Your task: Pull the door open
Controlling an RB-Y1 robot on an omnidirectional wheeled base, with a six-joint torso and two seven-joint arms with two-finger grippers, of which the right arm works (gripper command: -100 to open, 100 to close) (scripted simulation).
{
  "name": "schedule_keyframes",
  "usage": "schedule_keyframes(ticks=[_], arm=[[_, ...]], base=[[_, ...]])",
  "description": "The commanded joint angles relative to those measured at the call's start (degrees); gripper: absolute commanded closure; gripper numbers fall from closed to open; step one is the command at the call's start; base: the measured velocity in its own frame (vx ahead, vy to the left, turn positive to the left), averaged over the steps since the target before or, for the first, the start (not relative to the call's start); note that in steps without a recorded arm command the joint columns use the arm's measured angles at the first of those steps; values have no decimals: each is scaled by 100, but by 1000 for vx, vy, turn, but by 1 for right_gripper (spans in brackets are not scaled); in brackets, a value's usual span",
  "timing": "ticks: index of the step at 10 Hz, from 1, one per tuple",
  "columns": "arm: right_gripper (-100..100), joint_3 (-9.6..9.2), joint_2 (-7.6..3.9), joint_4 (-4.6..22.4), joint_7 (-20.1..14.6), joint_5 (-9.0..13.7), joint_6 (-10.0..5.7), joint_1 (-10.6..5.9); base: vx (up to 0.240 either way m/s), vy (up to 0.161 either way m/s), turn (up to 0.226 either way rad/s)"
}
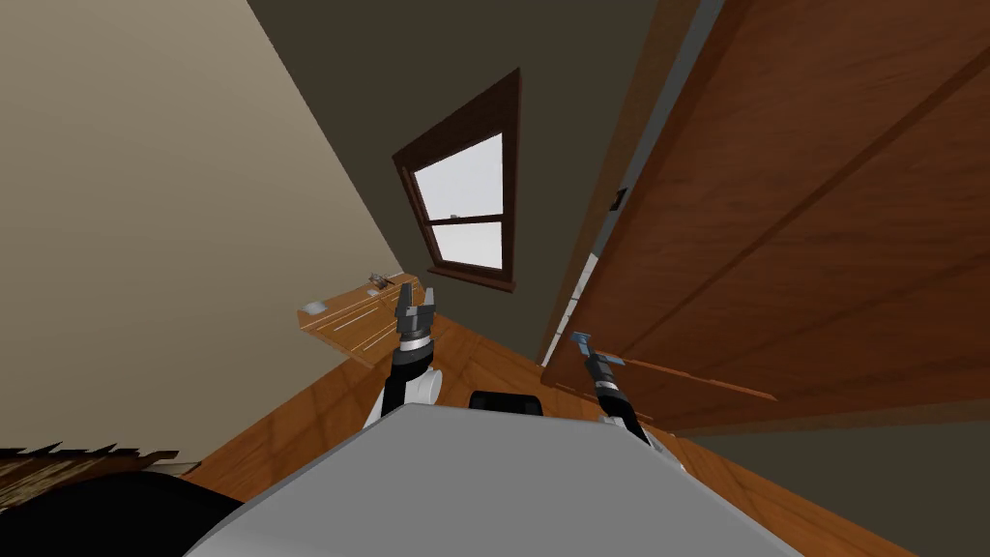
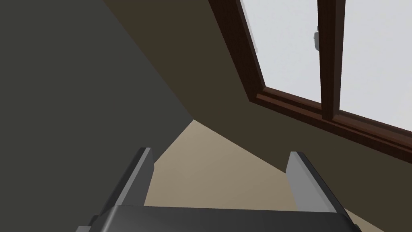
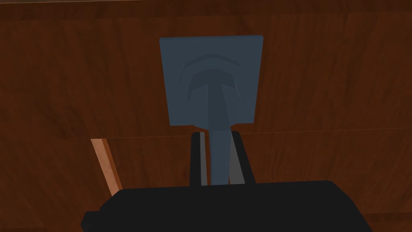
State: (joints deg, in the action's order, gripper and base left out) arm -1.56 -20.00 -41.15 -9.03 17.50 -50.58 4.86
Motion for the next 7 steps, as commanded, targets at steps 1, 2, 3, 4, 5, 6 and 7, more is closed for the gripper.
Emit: schedule_keyframes(ticks=[1, 2, 3, 4, 5, 6, 7], arm=[[100, -78, -67, -30, -99, -37, -55, 48], [100, -133, -110, -45, -161, -63, -85, 81], [100, -173, -141, -56, -205, -82, -106, 105], [100, -151, -115, -2, -174, -72, -101, 58], [100, -252, -180, -9, -271, -106, -199, 153], [100, -298, -223, -19, -320, -119, -257, 200], [100, -350, -271, -31, -374, -135, -321, 252]], base=[[-216, -3, 94], [-239, -51, 101], [-222, -49, 91], [-94, -9, 23], [-152, -27, 121], [-232, -45, 162], [-214, -42, 118]])
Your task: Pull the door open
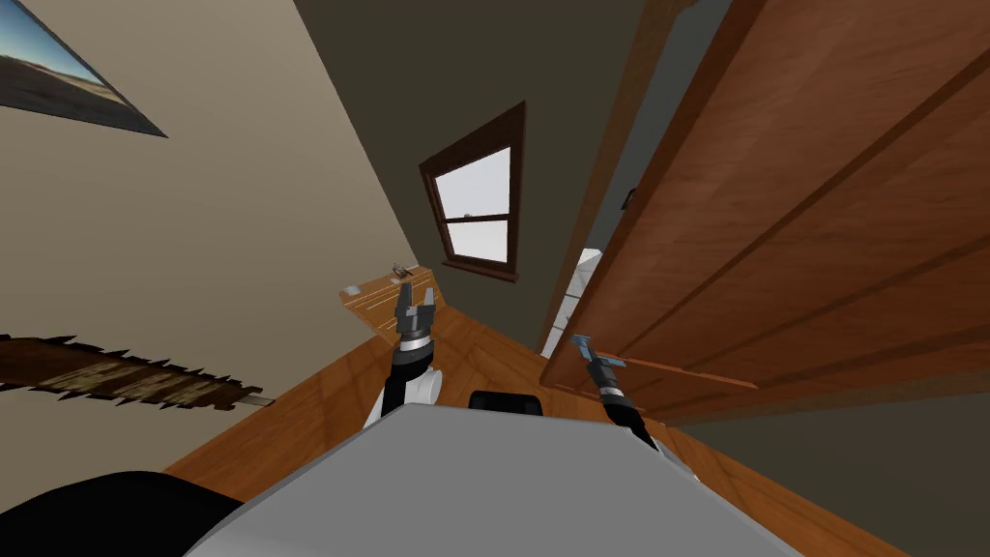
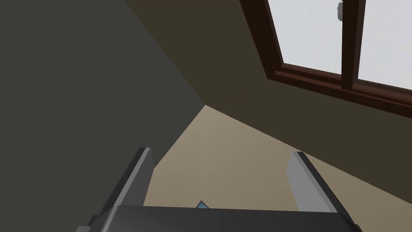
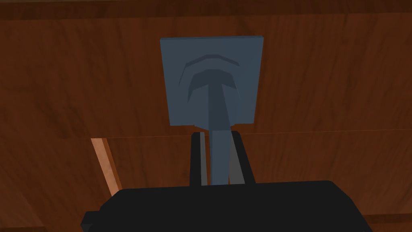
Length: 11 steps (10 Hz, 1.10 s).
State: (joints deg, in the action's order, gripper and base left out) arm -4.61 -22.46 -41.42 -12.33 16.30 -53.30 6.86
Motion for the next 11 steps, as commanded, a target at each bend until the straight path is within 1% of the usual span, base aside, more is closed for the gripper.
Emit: schedule_keyframes(ticks=[1, 5, 6, 7, 8, 9, 11], arm=[[100, -127, -103, -22, -132, -39, -152, 135], [100, -350, -311, -71, -368, -106, -430, 360], [100, -323, -270, -15, -329, -101, -400, 303], [100, -400, -328, 13, -407, -115, -549, 408], [100, -412, -343, 19, -422, -116, -582, 427], [100, -455, -395, 38, -472, -120, -694, 494], [100, -515, -469, 65, -544, -125, -853, 589]], base=[[-203, -75, 156], [-232, -47, 125], [-113, -24, 28], [-198, -47, 227], [-247, -59, 163], [-220, -51, 194], [-217, -92, 188]])
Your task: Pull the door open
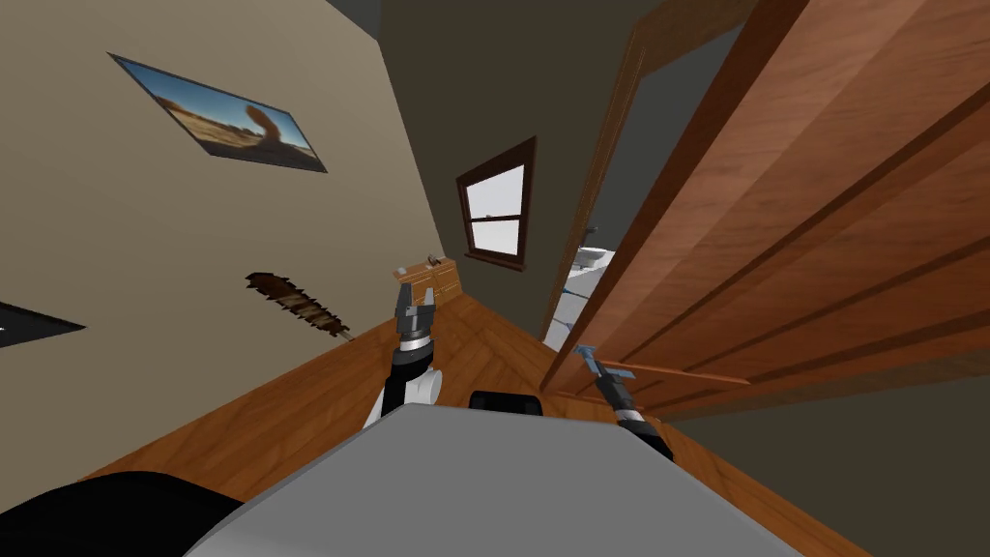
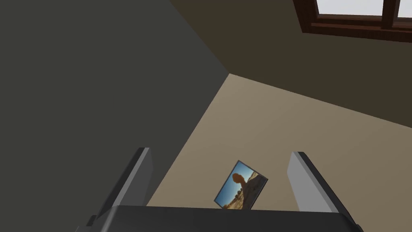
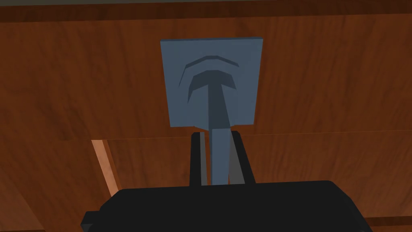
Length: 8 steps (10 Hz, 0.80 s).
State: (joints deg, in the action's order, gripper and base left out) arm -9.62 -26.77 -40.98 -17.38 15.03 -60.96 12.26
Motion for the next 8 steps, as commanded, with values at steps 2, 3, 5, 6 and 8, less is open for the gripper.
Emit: schedule_keyframes(ticks=[2, 3, 5, 6, 8], arm=[[100, -82, -120, 51, -119, -4, -267, 156], [100, -103, -145, 60, -144, -6, -321, 188], [100, -120, -143, 31, -143, -12, -318, 215], [100, -116, -78, 18, -124, -84, -222, 146], [100, -89, -9, 10, -99, -163, -110, 35]], base=[[-222, -57, 164], [-225, -45, 150], [-157, -38, 80], [-149, -10, 63], [-210, -55, 83]])
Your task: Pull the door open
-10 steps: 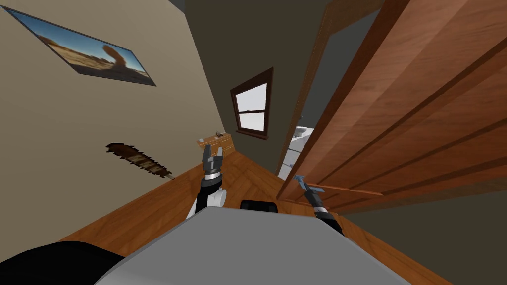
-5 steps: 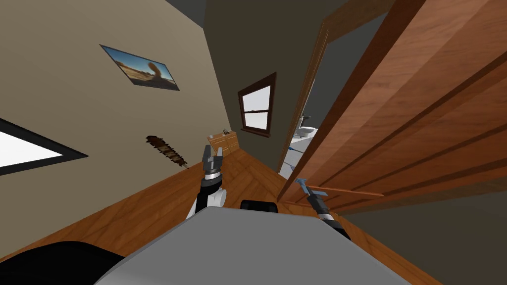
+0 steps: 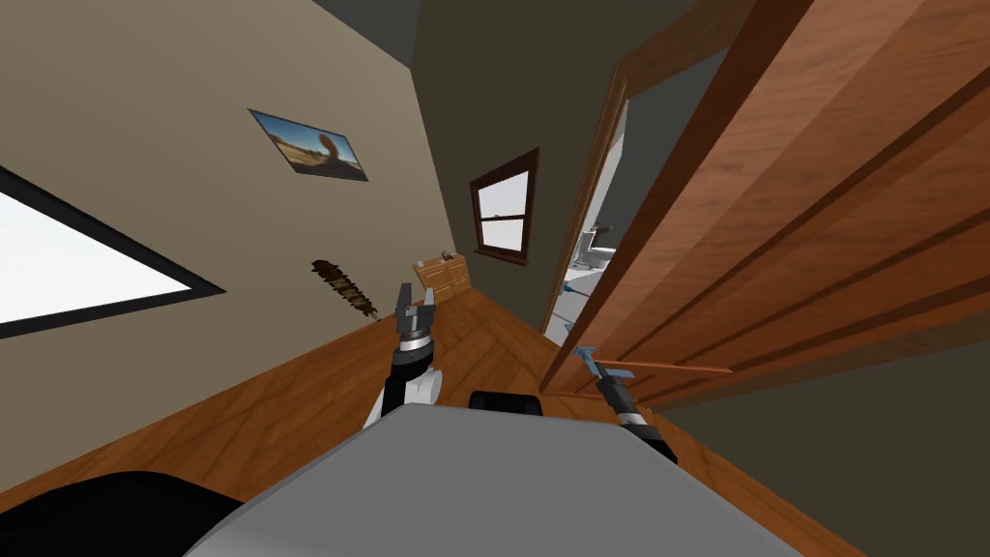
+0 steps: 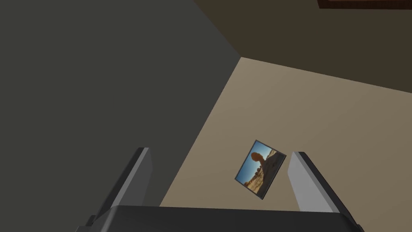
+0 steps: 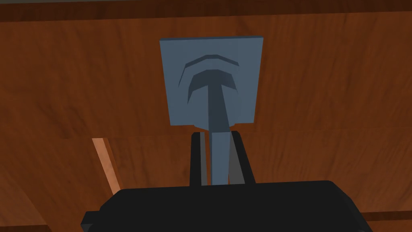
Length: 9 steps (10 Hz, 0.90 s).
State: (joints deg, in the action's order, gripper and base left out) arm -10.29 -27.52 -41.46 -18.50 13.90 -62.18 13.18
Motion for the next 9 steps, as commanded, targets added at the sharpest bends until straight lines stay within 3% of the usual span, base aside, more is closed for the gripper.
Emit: schedule_keyframes(ticks=[1, 6, 9], arm=[[100, -10, 100, 54, 25, -89, 66, -111], [100, 72, 315, 24, 98, -337, 411, -460], [100, 72, 315, 24, 98, -337, 411, -460]], base=[[-225, -64, 63], [-232, -60, 81], [-53, -17, 1]])
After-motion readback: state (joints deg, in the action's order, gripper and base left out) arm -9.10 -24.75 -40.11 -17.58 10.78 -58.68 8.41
